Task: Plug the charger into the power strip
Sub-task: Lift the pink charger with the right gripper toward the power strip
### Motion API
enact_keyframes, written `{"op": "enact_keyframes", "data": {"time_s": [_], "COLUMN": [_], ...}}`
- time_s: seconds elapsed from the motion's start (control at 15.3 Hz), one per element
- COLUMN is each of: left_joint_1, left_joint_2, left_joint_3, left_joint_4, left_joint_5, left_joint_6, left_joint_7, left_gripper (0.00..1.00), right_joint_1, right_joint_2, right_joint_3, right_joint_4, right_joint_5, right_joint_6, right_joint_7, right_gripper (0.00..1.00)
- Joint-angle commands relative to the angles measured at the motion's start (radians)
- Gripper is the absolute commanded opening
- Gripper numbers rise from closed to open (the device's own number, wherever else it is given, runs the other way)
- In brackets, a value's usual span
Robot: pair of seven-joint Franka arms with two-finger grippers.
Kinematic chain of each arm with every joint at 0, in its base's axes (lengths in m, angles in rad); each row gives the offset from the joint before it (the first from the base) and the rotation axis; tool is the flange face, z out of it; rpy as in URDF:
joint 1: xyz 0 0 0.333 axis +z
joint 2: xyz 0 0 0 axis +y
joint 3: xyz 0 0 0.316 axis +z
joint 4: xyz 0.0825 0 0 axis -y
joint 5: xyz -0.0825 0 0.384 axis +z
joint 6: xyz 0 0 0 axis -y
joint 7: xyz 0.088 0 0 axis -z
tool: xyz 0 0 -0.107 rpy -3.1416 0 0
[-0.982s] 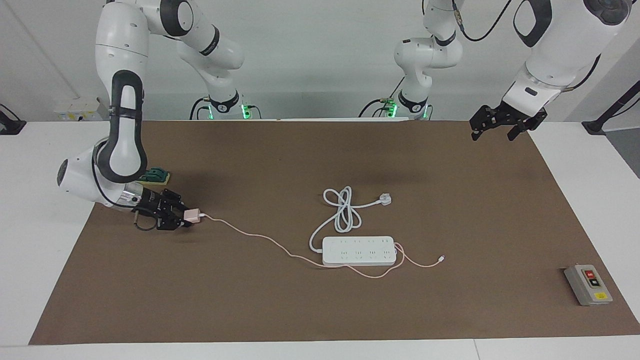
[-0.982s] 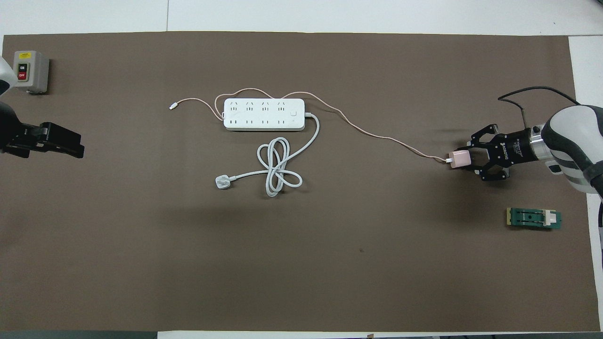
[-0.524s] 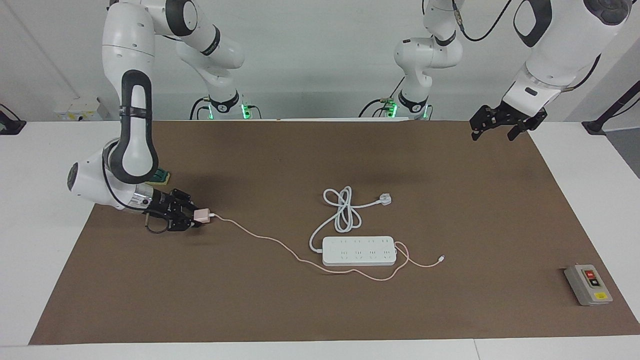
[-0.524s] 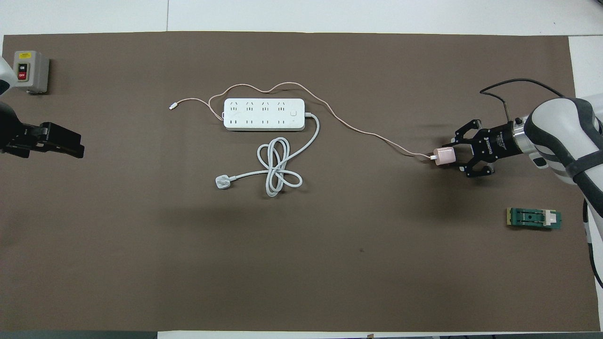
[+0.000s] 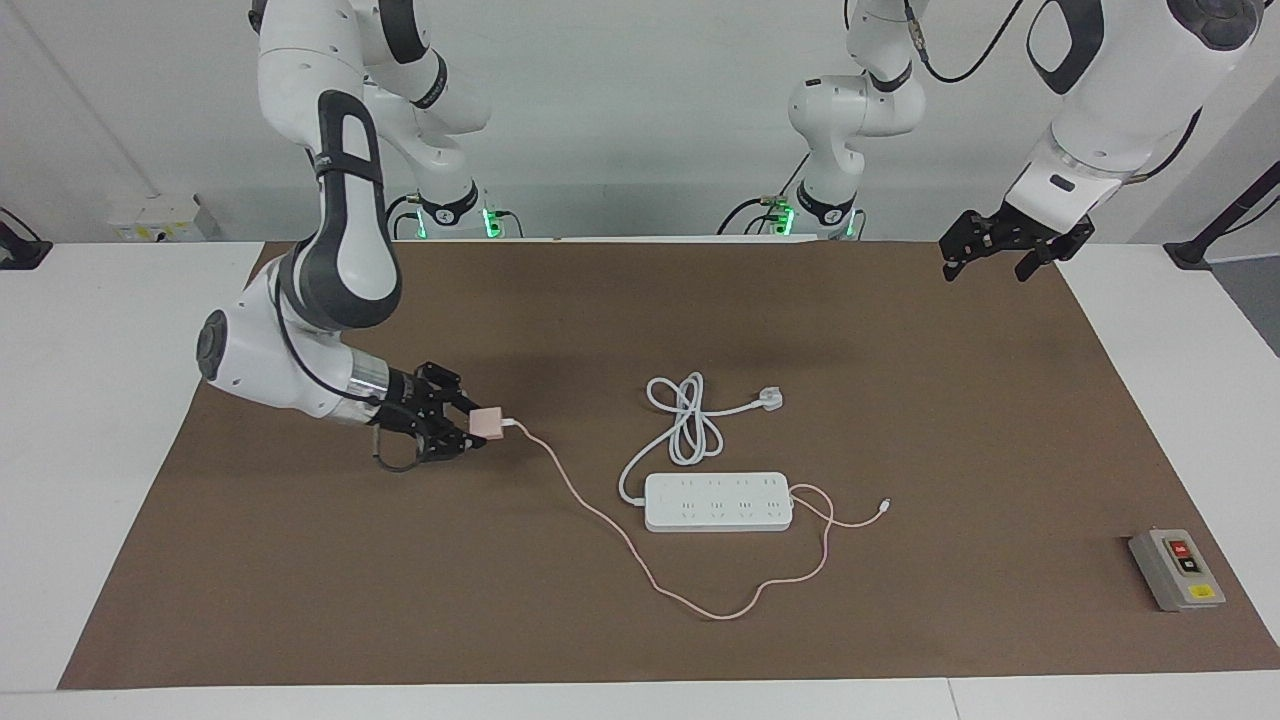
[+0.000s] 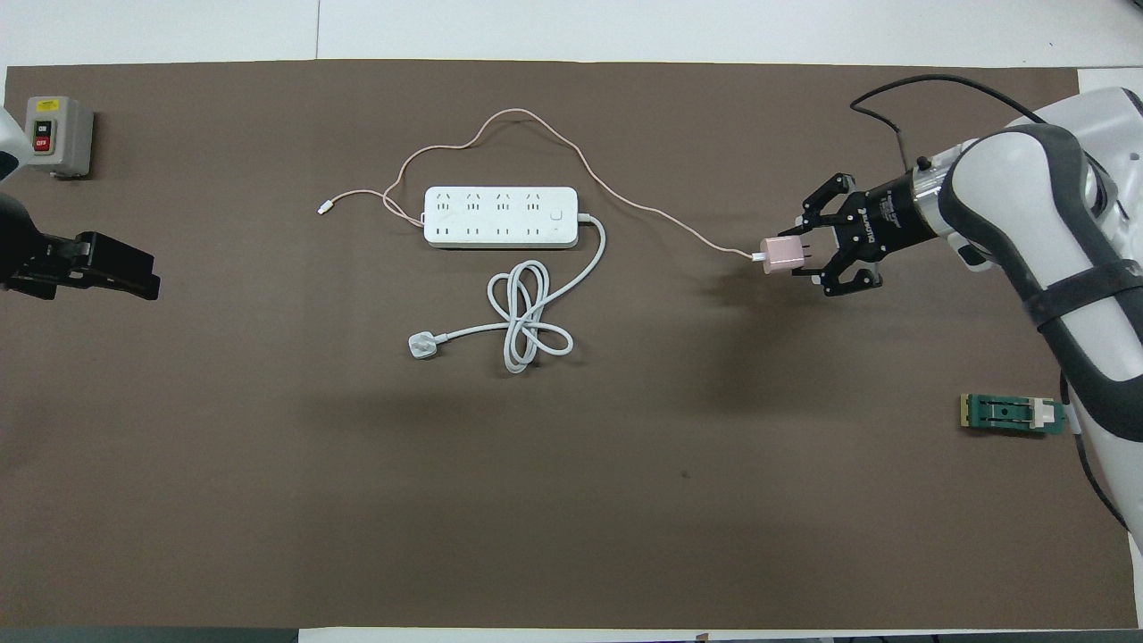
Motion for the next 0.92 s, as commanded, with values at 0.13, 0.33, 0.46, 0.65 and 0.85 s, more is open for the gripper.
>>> {"op": "enact_keyframes", "data": {"time_s": [0.13,0.33,0.46,0.65,0.85], "left_joint_1": [0.009,0.009,0.002,-0.008,-0.017], "left_joint_2": [-0.032,-0.032,-0.032,-0.032,-0.033], "left_joint_3": [-0.008,-0.008,-0.009,-0.011,-0.022], "left_joint_4": [-0.033,-0.032,-0.032,-0.033,-0.033], "left_joint_5": [0.019,0.019,0.019,0.019,0.022], "left_joint_6": [0.000,0.000,0.002,-0.001,0.002], "left_joint_7": [0.007,0.007,0.005,0.007,0.007], "left_gripper": [1.00,1.00,1.00,1.00,1.00], "right_joint_1": [0.128,0.226,0.286,0.350,0.424], "right_joint_2": [-0.003,0.000,0.008,0.016,0.020], "right_joint_3": [0.000,-0.002,-0.002,-0.002,-0.005], "right_joint_4": [0.104,0.150,0.168,0.182,0.182], "right_joint_5": [0.060,0.052,0.044,0.040,0.038], "right_joint_6": [0.005,0.052,0.092,0.162,0.240], "right_joint_7": [0.176,0.305,0.364,0.392,0.399], "right_gripper": [0.00,0.00,0.00,0.00,0.00]}}
